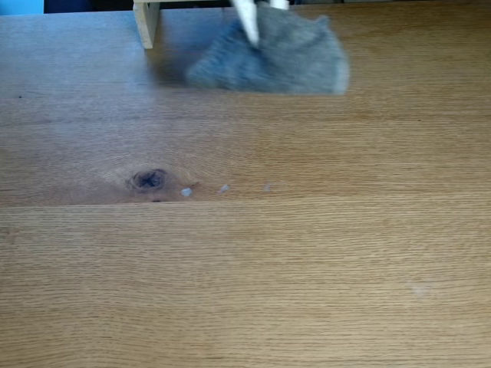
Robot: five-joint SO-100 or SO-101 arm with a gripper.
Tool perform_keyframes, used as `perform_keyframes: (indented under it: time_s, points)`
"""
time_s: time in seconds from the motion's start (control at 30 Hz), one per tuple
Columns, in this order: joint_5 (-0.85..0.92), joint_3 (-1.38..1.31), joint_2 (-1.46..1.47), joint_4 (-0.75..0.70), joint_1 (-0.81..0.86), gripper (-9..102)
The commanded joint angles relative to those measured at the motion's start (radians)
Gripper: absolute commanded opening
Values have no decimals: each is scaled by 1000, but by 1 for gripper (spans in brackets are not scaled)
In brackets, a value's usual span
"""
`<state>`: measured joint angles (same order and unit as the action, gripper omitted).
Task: Clean the area in front of the robot
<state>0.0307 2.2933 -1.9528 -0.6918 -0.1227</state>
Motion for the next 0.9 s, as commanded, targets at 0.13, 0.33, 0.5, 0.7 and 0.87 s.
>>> perform_keyframes:
  time_s: [0.13, 0.33, 0.5, 0.7, 0.87]
  points:
    - [-6, -51, 304, 325, -61, 0]
    - [-77, -307, 560, 290, -80, 0]
    - [-120, -500, 735, 252, -71, 0]
    - [-126, -626, 936, 316, -37, 0]
    - [-133, -676, 1095, 434, -5, 0]
